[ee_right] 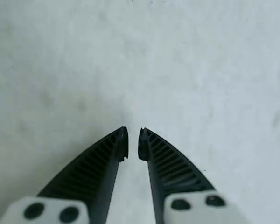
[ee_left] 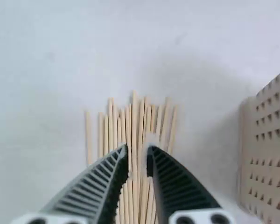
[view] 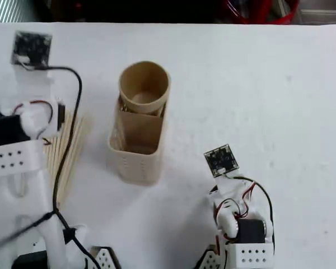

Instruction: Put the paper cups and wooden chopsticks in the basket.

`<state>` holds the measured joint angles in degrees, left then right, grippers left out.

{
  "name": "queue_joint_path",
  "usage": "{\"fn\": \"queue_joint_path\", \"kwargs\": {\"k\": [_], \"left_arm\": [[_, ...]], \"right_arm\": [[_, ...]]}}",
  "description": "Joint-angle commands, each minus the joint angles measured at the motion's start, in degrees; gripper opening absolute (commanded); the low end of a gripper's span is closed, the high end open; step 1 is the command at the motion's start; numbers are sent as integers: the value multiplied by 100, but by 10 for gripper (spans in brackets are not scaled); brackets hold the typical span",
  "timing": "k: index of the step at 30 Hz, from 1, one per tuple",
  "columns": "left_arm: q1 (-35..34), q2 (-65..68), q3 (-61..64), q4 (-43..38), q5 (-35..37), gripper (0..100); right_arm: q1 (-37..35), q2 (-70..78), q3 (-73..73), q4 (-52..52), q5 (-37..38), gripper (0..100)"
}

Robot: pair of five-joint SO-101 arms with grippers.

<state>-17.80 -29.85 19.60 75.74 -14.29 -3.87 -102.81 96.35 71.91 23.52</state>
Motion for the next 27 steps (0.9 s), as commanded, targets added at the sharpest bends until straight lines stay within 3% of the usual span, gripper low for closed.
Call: {"fn": "queue_joint_path", "kwargs": {"k": [1,6,18,27], "left_arm": [[13,4,1881,-1477,-44,93],[13,347,3077,-2840,-44,95],[338,2686,2224,-2743,-431,94],[330,2932,1987,-2558,-237,90]], "right_arm": [[66,-40,53,31,35,53],[66,-40,53,31,35,53],[57,-40,53,31,35,53],[57,-40,53,31,35,53]]}}
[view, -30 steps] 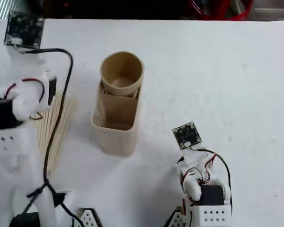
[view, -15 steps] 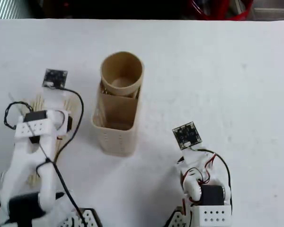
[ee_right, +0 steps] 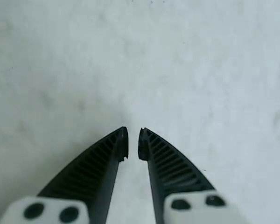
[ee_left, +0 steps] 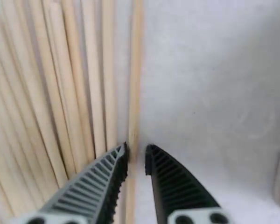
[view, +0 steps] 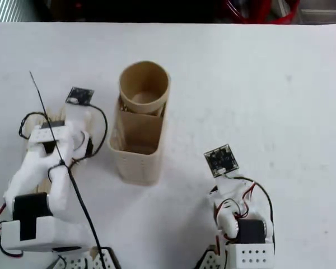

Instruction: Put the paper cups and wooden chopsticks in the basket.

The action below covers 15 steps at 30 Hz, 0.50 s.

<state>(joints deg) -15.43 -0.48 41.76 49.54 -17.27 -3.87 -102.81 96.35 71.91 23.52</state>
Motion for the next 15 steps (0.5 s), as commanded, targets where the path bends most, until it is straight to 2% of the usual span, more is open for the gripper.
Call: {"fn": "queue_joint_path", "kwargs": {"k": [1,8,12,15], "left_arm": [[92,-4,-264,158,62,90],[84,796,-1020,897,62,90],[84,1437,-1705,1407,53,15],[75,1587,-1881,1530,53,20]], "right_arm": [[57,-40,53,31,35,53],[57,-40,53,31,35,53],[57,-40,53,31,35,53],[57,-40,53,31,35,53]]}}
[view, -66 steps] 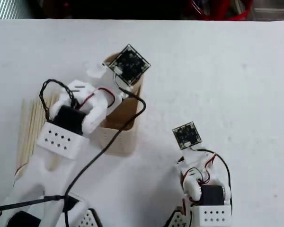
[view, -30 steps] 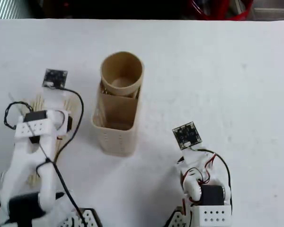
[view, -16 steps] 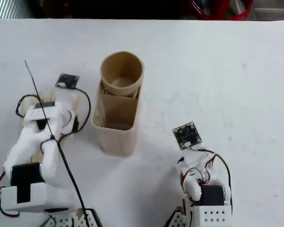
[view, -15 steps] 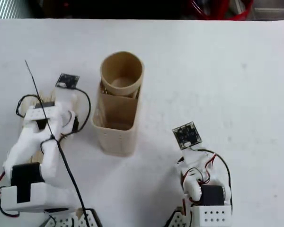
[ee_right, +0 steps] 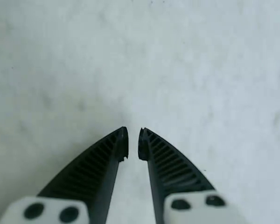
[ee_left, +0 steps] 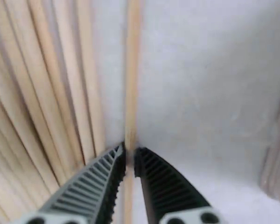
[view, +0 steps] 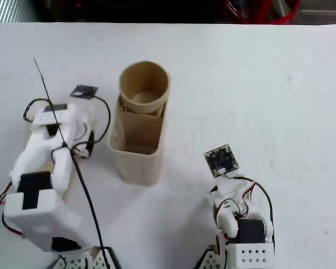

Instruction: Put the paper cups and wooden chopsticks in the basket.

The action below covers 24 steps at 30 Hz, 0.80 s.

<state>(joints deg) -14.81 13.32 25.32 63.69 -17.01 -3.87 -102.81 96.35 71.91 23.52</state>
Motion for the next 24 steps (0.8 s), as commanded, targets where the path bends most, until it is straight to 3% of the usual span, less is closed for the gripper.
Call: {"fn": "queue_joint_path", "kwargs": {"k": [1,7,24], "left_arm": [[13,207,-229,88,18,21],[13,-75,-387,141,44,23],[224,-3749,-1099,1319,457,23]], "right_arm": [[57,-40,53,31,35,53],[57,-40,53,31,35,53],[57,-40,53,31,35,53]]}}
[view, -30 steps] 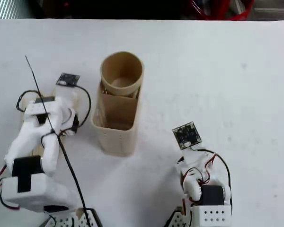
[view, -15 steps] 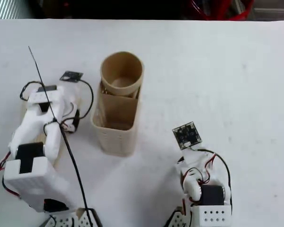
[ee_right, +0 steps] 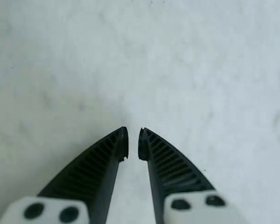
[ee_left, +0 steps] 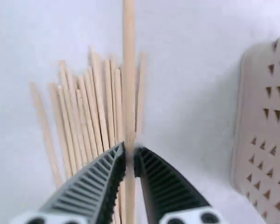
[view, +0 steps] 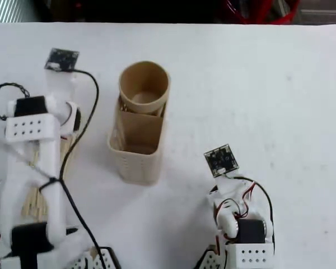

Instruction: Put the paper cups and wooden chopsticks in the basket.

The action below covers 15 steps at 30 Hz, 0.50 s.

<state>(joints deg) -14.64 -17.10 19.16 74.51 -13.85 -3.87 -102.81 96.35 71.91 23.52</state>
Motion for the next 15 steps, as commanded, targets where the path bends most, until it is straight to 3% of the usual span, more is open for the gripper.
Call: {"fn": "queue_joint_path", "kwargs": {"k": [1,8,15], "left_arm": [[303,-892,-563,325,158,23],[1543,-2070,-1284,527,378,23],[2712,-2484,-2576,-229,404,23]], "right_arm": [[57,-40,53,31,35,53],[57,-40,53,31,35,53],[57,-40,53,31,35,53]]}}
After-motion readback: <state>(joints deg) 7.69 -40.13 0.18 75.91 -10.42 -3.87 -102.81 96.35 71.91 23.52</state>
